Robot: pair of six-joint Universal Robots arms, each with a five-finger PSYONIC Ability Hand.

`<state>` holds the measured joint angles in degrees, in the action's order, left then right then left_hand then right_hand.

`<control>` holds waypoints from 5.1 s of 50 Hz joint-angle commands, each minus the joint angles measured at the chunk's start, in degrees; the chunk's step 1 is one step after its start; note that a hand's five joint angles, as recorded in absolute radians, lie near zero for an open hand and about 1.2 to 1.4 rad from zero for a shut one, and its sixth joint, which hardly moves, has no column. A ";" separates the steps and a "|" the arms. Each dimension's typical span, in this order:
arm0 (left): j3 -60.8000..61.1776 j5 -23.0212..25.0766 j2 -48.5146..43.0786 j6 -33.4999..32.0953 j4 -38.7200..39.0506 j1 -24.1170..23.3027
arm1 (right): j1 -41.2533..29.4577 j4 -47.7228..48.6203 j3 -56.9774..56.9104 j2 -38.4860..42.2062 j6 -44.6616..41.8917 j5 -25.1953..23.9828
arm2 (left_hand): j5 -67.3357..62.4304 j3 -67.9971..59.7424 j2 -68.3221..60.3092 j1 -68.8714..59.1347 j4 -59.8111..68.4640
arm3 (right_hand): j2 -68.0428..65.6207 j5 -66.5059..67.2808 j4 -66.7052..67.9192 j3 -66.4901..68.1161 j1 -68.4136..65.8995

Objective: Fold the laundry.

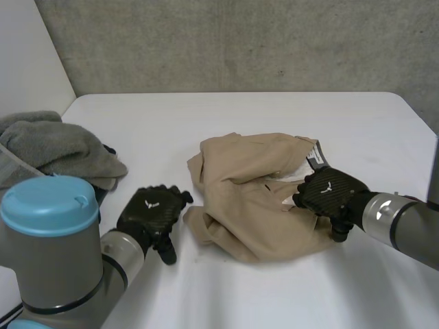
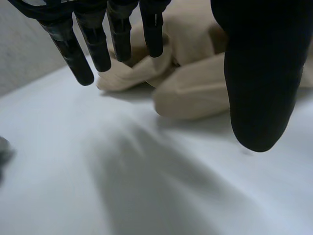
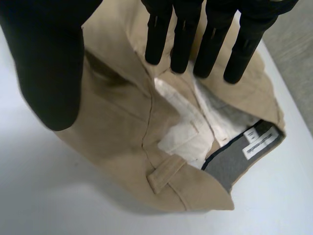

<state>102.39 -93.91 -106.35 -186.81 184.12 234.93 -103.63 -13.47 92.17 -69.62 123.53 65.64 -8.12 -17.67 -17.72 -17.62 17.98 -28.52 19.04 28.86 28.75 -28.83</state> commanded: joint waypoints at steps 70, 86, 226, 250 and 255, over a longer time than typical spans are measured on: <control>-36.58 14.47 -16.63 -2.15 -5.79 9.49 | -12.47 -2.26 -16.50 4.94 36.43 19.44 | -6.06 -6.50 -6.46 -6.55 6.20 | -51.48 50.96 51.14 51.25 -51.17; -23.11 13.06 -10.09 -8.22 -5.17 6.41 | -12.56 -2.17 -12.02 3.36 36.16 19.09 | -18.51 -18.95 -18.91 -19.00 18.65 | -51.48 50.96 51.14 51.25 -51.17; -68.99 29.94 -50.27 -26.86 -13.44 11.69 | -12.12 5.74 11.10 -5.43 10.41 28.14 | -61.88 -62.32 -62.28 -62.37 62.02 | -51.48 50.96 51.14 51.25 -51.17; -41.04 9.45 -32.16 -28.61 -7.20 12.30 | -12.30 7.94 10.31 -5.52 18.23 27.70 | -61.88 -62.33 -62.28 -62.38 62.02 | -51.48 50.96 51.14 51.25 -51.17; -41.22 8.23 -31.81 -28.61 -6.85 12.48 | -12.30 7.50 10.66 -5.52 19.47 27.70 | -61.88 -62.33 -62.28 -62.38 62.02 | -51.48 50.96 51.14 51.25 -51.17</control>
<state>61.67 -83.77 -138.30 -215.80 176.96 247.19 -115.95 -5.52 102.62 -75.15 140.71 93.41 -56.00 -68.09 -68.33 -66.38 68.77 -68.92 58.78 68.84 68.61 -62.95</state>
